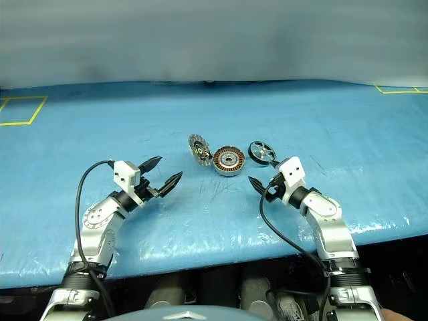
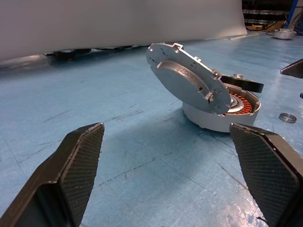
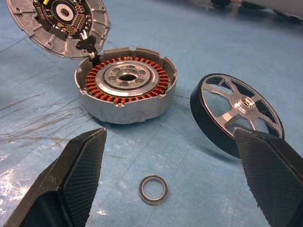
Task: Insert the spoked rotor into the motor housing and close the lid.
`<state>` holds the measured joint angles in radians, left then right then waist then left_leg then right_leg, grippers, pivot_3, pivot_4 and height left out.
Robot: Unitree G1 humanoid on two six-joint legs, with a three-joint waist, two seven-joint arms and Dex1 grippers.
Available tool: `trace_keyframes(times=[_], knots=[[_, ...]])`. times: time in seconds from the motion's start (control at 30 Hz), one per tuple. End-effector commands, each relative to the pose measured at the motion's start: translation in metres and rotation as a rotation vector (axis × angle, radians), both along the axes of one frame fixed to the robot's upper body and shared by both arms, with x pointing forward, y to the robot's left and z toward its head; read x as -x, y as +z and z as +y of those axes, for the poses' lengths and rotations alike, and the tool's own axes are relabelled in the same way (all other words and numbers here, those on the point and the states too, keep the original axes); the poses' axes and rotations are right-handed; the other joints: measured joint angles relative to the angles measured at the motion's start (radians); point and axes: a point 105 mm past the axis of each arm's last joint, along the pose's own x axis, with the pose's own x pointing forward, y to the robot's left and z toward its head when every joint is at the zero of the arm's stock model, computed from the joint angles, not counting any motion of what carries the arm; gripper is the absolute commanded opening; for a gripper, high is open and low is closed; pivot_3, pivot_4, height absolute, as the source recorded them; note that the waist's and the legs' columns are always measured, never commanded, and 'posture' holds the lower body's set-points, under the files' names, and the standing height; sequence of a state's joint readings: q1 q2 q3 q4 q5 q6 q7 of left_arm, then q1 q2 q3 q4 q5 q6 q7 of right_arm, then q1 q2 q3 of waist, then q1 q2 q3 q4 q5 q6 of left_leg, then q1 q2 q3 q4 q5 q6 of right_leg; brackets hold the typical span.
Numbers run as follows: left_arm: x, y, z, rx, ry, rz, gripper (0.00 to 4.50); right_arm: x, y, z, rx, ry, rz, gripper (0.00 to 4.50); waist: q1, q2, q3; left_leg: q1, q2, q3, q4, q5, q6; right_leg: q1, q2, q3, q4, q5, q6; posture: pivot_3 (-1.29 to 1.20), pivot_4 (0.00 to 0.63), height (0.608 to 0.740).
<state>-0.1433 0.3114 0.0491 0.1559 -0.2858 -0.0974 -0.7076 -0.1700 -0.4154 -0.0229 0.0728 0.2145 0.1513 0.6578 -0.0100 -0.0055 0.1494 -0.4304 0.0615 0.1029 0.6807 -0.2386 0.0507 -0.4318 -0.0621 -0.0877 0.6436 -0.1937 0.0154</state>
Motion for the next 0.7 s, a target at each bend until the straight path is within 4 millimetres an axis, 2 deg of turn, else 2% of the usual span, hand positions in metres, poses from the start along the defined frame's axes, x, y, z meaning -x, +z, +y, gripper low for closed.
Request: trace_keyframes(times=[0.03, 0.1, 0.23, 0.37, 0.5, 0.57, 0.63, 0.7], knots=[[-0.001, 0.009, -0.002, 0.008, -0.006, -0.043, 4.5, -0.002, 0.012, 0.001, 0.011, 0.02, -0.048, 4.48, 0.0, 0.0, 0.0, 0.0, 0.0, 0.0, 0.0, 0.0, 0.0, 0.0, 0.0, 0.0, 0.0, 0.0, 0.0, 0.0, 0.15, 0.74], [-0.001, 0.009, -0.003, 0.007, -0.006, -0.043, 4.5, -0.002, 0.01, 0.001, 0.082, 0.042, -0.043, 4.48, 0.0, 0.0, 0.0, 0.0, 0.0, 0.0, 0.0, 0.0, 0.0, 0.0, 0.0, 0.0, 0.0, 0.0, 0.0, 0.0, 0.15, 0.74], [-0.001, 0.008, -0.005, 0.012, -0.005, -0.043, 4.5, -0.003, 0.012, -0.002, 0.36, 0.138, -0.04, 4.48, 0.0, 0.0, 0.0, 0.0, 0.0, 0.0, 0.0, 0.0, 0.0, 0.0, -0.001, 0.0, 0.0, 0.0, 0.0, 0.0, 0.15, 0.74], [-0.001, 0.005, -0.008, 0.014, -0.009, -0.037, 4.5, -0.016, 0.036, 0.003, 0.63, 0.286, -0.109, 4.48, -0.005, 0.001, 0.001, 0.0, 0.0, 0.001, 0.001, 0.0, 0.0, -0.001, -0.001, 0.0, 0.0, 0.0, 0.0, 0.0, 0.15, 0.74], [-0.001, 0.004, -0.012, 0.013, -0.018, -0.037, 4.5, -0.04, 0.074, 0.023, 0.909, 0.477, -0.233, 4.48, -0.009, 0.002, 0.001, 0.0, 0.001, 0.002, 0.001, 0.0, 0.0, -0.002, 0.001, 0.0, 0.001, 0.0, 0.0, 0.0, 0.15, 0.74], [-0.001, 0.004, -0.014, 0.016, -0.017, -0.045, 4.5, -0.051, 0.085, 0.032, 1.046, 0.562, -0.278, 4.48, -0.009, 0.002, 0.002, 0.0, 0.001, 0.002, 0.0, 0.0, 0.0, -0.003, 0.001, 0.0, 0.001, 0.0, -0.001, 0.0, 0.15, 0.74], [0.0, 0.005, -0.016, 0.024, -0.008, -0.058, 4.5, -0.056, 0.087, 0.045, 1.165, 0.665, -0.305, 4.48, -0.007, 0.002, 0.001, -0.001, 0.001, 0.002, -0.001, 0.0, 0.0, -0.003, 0.001, 0.0, 0.001, -0.001, -0.001, 0.0, 0.15, 0.74], [0.002, 0.005, -0.016, 0.035, 0.003, -0.063, 4.5, -0.057, 0.084, 0.054, 1.209, 0.735, -0.315, 4.48, 0.0, 0.002, 0.001, -0.001, 0.001, 0.002, -0.001, 0.0, 0.0, -0.003, 0.001, 0.0, 0.0, 0.0, 0.0, 0.0, 0.15, 0.74]])
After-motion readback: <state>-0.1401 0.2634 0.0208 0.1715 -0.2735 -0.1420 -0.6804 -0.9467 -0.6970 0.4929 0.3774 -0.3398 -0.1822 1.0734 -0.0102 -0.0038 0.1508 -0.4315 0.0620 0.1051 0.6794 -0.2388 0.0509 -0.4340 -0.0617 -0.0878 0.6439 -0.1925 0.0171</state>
